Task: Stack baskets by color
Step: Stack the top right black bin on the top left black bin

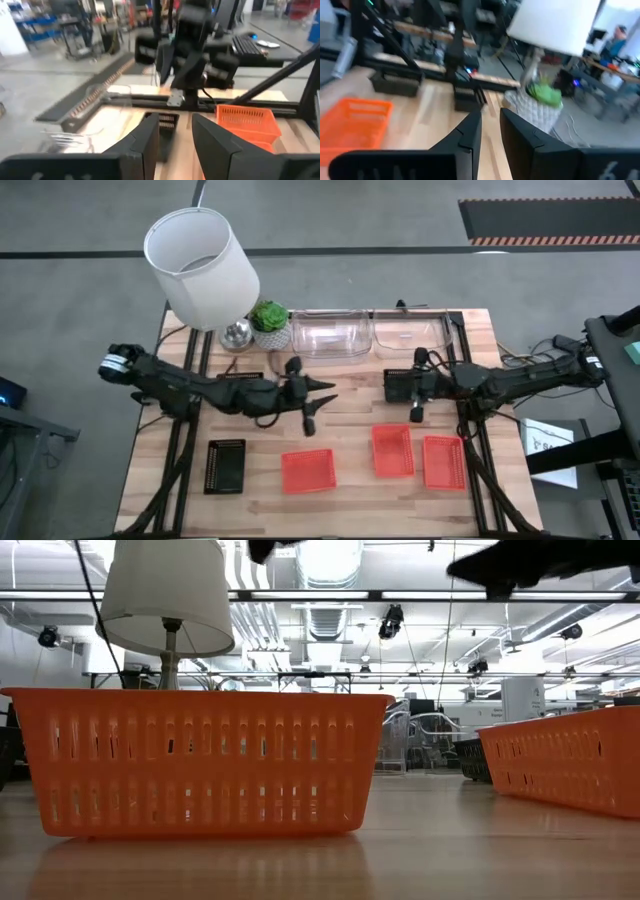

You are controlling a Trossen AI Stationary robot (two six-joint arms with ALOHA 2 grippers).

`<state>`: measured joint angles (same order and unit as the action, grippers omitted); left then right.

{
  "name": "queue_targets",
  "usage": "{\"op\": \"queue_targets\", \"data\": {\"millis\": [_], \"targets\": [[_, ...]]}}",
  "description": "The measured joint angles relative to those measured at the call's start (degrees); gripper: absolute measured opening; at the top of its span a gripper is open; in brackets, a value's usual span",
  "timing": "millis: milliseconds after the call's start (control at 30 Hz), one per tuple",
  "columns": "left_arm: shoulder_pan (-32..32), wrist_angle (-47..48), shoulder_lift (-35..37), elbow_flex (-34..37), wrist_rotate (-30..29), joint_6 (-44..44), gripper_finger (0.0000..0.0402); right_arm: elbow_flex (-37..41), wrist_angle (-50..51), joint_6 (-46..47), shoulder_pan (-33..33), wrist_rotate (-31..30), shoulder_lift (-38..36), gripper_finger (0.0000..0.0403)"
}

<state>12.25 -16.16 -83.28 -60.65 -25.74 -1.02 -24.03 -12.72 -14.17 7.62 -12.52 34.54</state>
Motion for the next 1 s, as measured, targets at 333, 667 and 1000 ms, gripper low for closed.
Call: {"op": "queue_targets", "data": {"millis": [333, 667, 1000], "targets": [[-7.3, 4.8, -15.8, -13.9, 14.0, -0.2, 0.0102, 1.2, 0.0, -2.5, 0.0, 8.2, -7.4, 0.0061], [-11.4, 4.7, -31.8, -25.7, 19.1, -0.2, 0.0102, 2.0, 0.0, -2.8, 0.0, 11.6, -12.3, 0.0059], [-12.0, 4.7, -45.5, -38.7, 19.5, 1.8, 0.0102, 4.3, 0.2, -2.7, 0.0, 15.9, -19.2, 0.0057]]}}
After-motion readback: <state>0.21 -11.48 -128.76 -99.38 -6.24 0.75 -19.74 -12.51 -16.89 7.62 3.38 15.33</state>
